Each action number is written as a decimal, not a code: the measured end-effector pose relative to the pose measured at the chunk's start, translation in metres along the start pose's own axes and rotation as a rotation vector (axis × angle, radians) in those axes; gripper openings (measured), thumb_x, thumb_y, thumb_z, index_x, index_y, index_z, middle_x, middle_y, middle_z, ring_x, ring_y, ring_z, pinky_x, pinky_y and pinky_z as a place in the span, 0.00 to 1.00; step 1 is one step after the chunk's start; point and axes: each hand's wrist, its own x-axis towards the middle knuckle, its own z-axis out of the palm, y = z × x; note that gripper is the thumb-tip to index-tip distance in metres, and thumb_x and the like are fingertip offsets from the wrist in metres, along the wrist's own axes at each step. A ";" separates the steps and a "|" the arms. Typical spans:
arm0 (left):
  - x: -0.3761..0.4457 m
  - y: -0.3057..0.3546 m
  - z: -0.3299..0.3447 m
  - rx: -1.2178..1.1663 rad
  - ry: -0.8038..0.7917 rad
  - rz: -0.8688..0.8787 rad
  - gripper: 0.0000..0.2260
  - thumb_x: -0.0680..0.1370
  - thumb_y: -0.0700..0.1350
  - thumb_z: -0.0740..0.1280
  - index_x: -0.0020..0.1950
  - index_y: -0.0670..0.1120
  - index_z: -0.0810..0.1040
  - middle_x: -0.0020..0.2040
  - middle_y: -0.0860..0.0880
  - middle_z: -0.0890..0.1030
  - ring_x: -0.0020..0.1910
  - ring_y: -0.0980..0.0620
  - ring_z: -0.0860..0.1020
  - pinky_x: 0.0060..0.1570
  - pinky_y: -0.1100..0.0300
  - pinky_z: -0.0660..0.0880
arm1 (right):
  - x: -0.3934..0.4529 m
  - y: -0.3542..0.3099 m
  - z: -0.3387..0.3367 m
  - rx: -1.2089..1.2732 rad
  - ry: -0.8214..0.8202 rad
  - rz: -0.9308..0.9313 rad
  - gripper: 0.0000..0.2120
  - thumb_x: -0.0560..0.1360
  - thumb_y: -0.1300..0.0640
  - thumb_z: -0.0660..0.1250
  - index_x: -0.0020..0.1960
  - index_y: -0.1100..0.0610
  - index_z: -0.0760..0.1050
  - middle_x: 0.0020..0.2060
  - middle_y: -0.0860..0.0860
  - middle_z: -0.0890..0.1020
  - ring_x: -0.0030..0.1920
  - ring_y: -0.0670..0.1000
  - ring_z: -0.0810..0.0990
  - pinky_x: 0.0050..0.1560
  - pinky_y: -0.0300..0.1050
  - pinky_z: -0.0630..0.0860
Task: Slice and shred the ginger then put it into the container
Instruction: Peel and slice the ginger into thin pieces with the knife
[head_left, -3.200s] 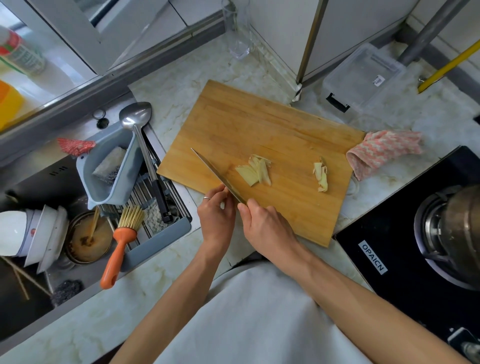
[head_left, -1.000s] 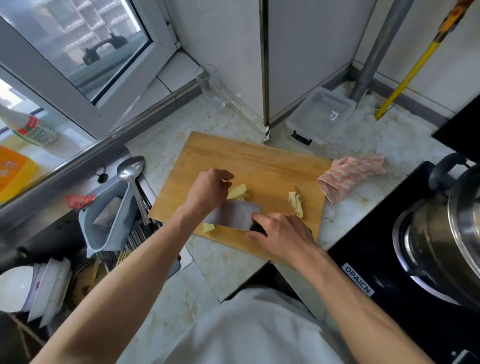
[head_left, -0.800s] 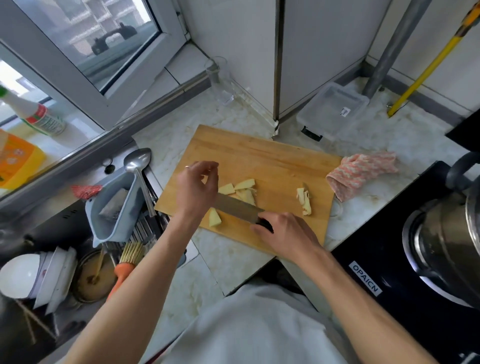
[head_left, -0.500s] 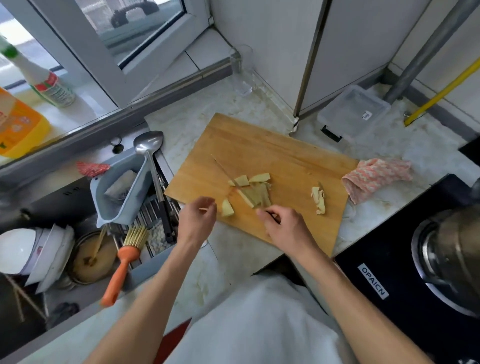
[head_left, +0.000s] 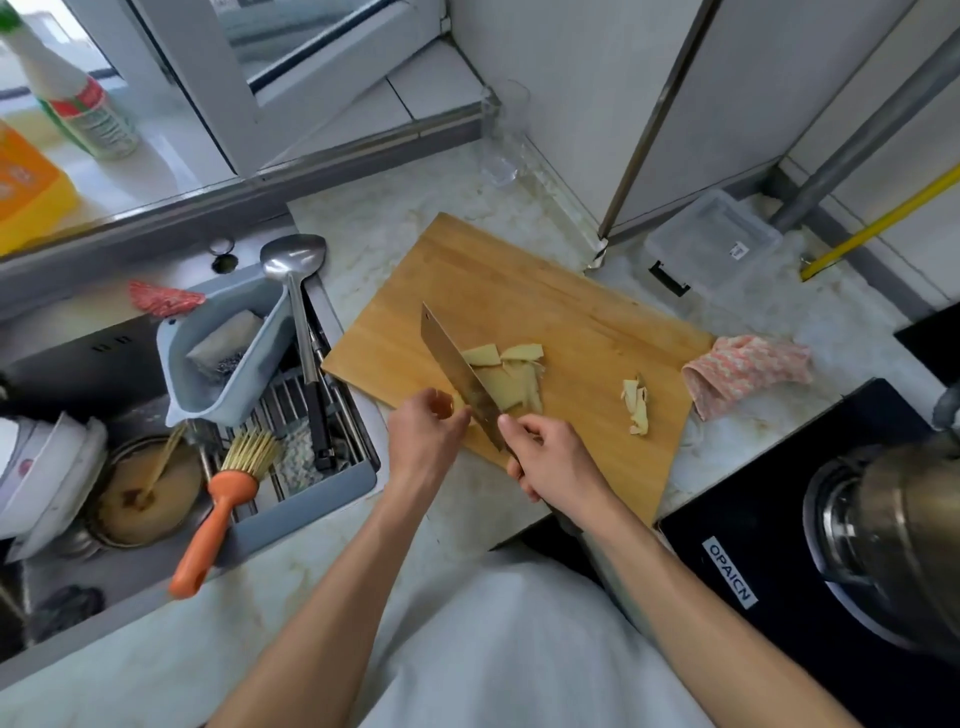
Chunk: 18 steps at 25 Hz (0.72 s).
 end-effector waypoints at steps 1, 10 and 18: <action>-0.003 -0.001 0.003 -0.060 0.002 0.016 0.13 0.75 0.47 0.74 0.56 0.42 0.82 0.45 0.49 0.82 0.44 0.52 0.81 0.47 0.54 0.81 | 0.001 -0.001 0.002 0.015 -0.003 -0.002 0.18 0.82 0.46 0.62 0.46 0.60 0.79 0.28 0.53 0.77 0.25 0.50 0.70 0.25 0.42 0.67; -0.014 -0.014 0.020 -0.091 0.131 0.248 0.09 0.76 0.37 0.72 0.56 0.42 0.85 0.50 0.48 0.84 0.44 0.52 0.82 0.46 0.65 0.77 | 0.000 -0.003 -0.007 -0.126 -0.001 -0.079 0.21 0.82 0.45 0.61 0.44 0.62 0.78 0.27 0.50 0.78 0.23 0.43 0.71 0.31 0.42 0.69; -0.013 -0.018 0.028 -0.018 0.176 0.305 0.08 0.75 0.41 0.73 0.53 0.41 0.85 0.50 0.46 0.83 0.42 0.50 0.82 0.47 0.55 0.81 | -0.017 -0.011 -0.020 -0.173 -0.004 -0.130 0.20 0.82 0.44 0.60 0.42 0.59 0.77 0.32 0.56 0.81 0.27 0.46 0.72 0.33 0.45 0.70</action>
